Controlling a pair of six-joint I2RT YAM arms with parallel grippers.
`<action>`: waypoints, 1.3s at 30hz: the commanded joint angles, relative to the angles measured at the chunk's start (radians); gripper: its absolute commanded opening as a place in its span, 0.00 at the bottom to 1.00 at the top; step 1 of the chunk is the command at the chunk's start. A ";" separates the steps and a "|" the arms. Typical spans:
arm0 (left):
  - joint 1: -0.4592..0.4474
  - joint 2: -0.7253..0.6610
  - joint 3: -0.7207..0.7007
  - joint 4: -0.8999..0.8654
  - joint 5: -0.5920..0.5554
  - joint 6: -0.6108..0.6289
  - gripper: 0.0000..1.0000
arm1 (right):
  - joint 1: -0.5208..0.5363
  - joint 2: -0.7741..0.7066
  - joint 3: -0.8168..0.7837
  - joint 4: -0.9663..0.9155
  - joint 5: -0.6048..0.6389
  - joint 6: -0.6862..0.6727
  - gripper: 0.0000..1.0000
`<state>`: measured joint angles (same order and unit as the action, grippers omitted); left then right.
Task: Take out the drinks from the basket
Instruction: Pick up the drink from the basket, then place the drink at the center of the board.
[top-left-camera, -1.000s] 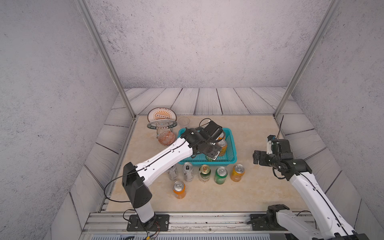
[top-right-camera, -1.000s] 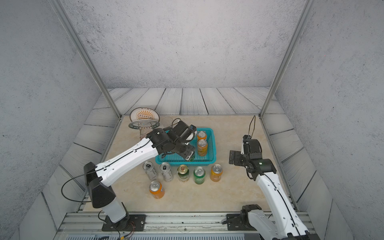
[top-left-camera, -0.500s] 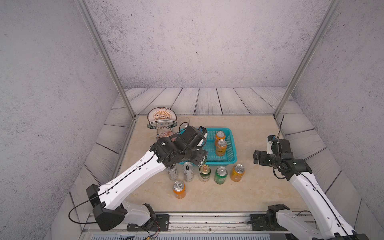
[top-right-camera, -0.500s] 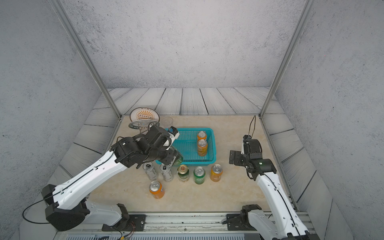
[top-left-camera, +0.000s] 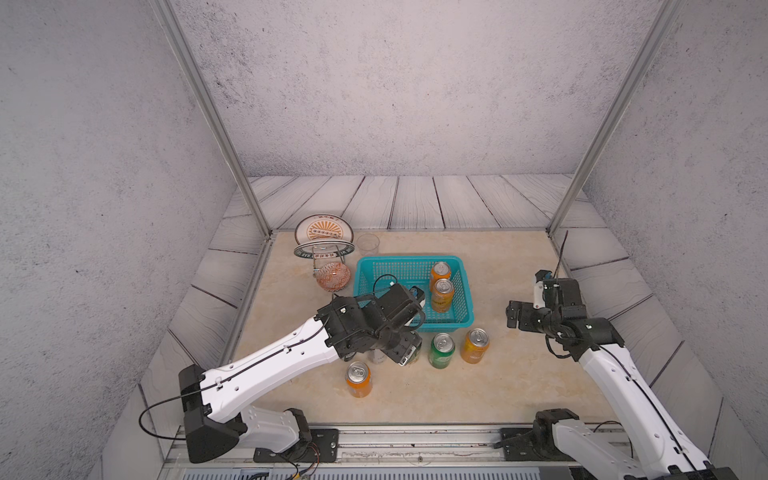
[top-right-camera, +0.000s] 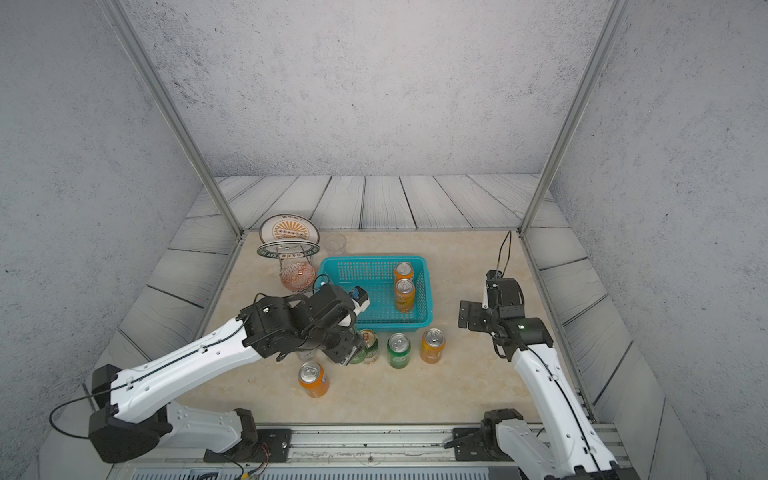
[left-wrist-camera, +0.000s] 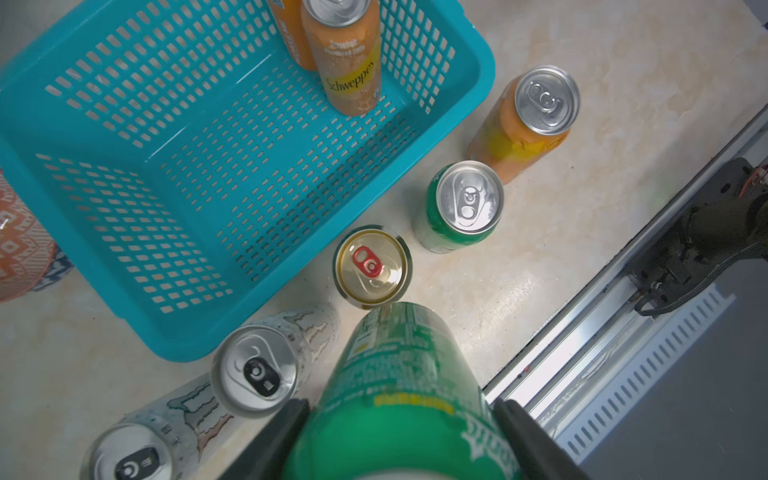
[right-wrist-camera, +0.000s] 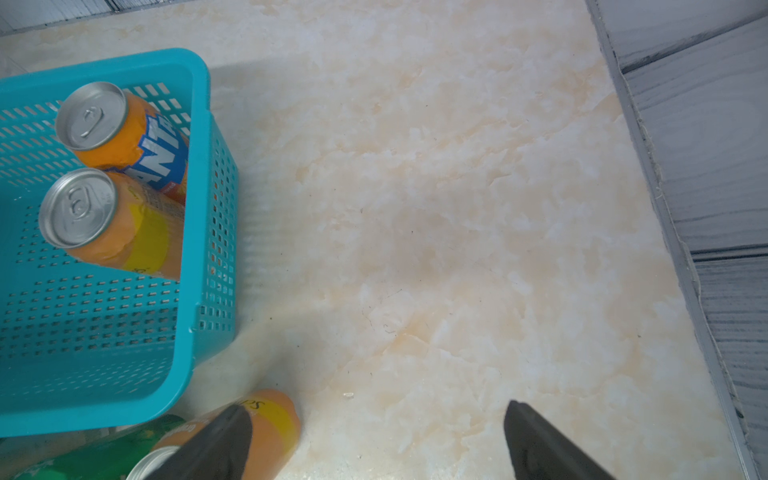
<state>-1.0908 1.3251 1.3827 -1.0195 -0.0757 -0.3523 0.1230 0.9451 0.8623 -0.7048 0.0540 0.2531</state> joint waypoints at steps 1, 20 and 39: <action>-0.019 0.003 -0.012 0.039 -0.036 -0.026 0.60 | -0.003 0.001 -0.003 -0.006 0.011 -0.008 0.99; -0.054 0.066 -0.231 0.127 -0.001 -0.175 0.60 | -0.005 0.007 -0.002 -0.006 0.020 -0.007 0.99; -0.057 0.108 -0.347 0.247 0.014 -0.228 0.60 | -0.006 0.009 -0.002 -0.006 0.018 -0.009 0.99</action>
<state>-1.1419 1.4334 1.0386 -0.7994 -0.0551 -0.5682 0.1211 0.9470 0.8623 -0.7052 0.0563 0.2527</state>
